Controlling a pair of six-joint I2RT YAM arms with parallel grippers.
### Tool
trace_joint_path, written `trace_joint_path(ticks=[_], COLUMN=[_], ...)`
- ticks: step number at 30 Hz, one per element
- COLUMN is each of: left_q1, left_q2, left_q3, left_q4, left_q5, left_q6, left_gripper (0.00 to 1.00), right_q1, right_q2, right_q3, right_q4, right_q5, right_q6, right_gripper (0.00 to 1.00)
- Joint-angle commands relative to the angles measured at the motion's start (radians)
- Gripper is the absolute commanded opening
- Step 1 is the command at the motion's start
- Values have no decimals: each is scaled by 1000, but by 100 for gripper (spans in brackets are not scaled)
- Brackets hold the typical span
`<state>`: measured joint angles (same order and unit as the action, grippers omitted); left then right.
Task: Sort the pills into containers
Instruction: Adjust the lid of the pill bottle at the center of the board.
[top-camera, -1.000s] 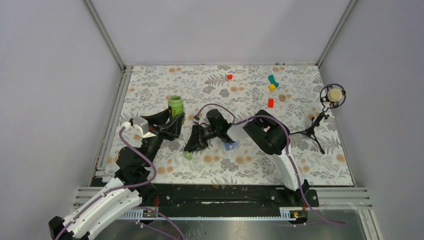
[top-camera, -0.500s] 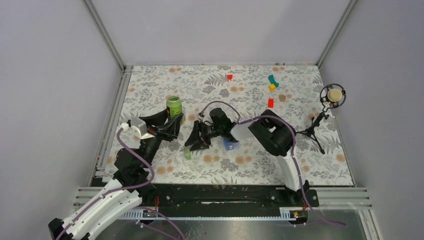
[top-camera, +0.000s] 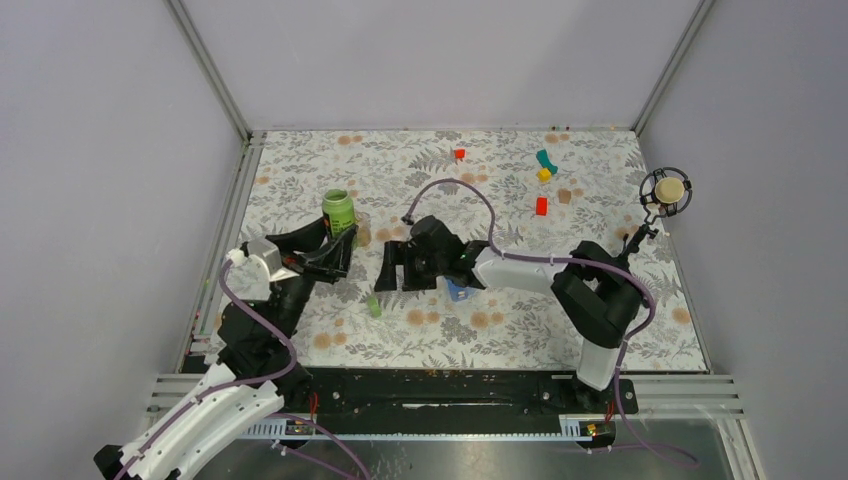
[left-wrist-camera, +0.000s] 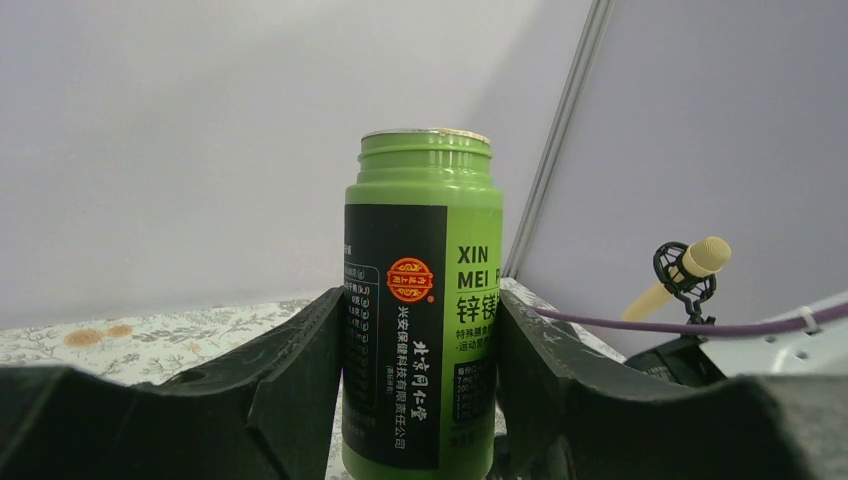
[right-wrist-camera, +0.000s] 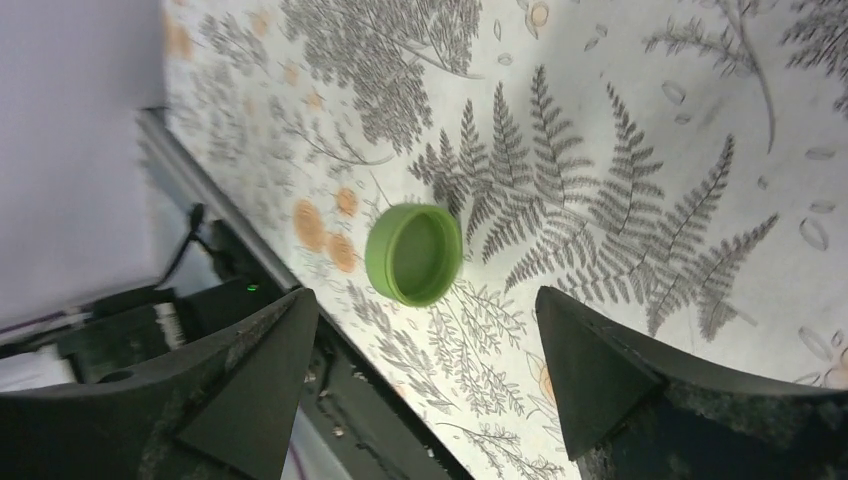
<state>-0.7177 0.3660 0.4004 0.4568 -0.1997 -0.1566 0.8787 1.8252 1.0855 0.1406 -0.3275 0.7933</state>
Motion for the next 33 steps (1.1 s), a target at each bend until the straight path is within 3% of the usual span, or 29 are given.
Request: trace_joint_path(ticks=[1, 8, 18, 33], left_q1=[5, 5, 5, 5], left_q2=[-44, -91, -110, -105], left_q3=[59, 69, 75, 77], left_q4=[39, 40, 25, 17], left_q5=[-36, -29, -28, -33], left_q6=[24, 35, 38, 44], left_gripper=[0, 0, 0, 0], right_q1=[137, 233, 257, 236], right_q2=[-28, 52, 165, 228], right_q3=[79, 202, 358, 416], right_q4=[-224, -310, -398, -354], right_q5=[299, 415, 498, 347], right_q6=[-136, -174, -250, -228], right_gripper=[89, 89, 87, 44])
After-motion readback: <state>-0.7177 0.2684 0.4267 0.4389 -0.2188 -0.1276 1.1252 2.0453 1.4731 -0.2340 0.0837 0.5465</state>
